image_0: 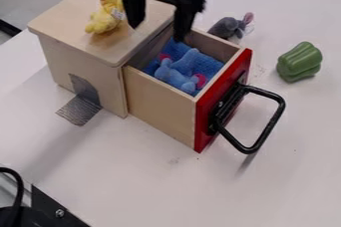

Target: Removed the doll from the drawer and put it on the table

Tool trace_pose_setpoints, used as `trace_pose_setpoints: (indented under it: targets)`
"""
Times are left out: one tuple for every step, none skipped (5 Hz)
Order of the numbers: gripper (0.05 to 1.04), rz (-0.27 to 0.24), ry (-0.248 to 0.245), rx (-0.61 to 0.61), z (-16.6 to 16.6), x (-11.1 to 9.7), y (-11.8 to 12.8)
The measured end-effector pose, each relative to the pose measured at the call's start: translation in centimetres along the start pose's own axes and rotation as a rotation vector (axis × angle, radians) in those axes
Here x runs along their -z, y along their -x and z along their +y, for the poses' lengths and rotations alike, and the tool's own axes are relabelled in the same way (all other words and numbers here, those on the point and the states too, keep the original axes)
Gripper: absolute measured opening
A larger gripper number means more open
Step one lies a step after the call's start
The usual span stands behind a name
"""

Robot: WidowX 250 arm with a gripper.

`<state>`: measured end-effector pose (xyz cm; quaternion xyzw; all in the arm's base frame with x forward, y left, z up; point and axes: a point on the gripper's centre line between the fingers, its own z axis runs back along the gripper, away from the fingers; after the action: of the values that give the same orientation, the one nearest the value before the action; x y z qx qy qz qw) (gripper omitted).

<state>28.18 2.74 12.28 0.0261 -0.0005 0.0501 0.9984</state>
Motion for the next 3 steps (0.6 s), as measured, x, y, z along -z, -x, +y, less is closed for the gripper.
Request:
trace_pose_setpoints:
  targets:
    - [1.0, -0.012, -0.008, 0.047, -1.6, 0.8, -0.4]
    - [1.0, -0.012, -0.019, 0.073, -2.5, 1.7, -0.7]
    - [1.0, -0.001, -0.019, 0.085, -3.1, 2.8, -0.8]
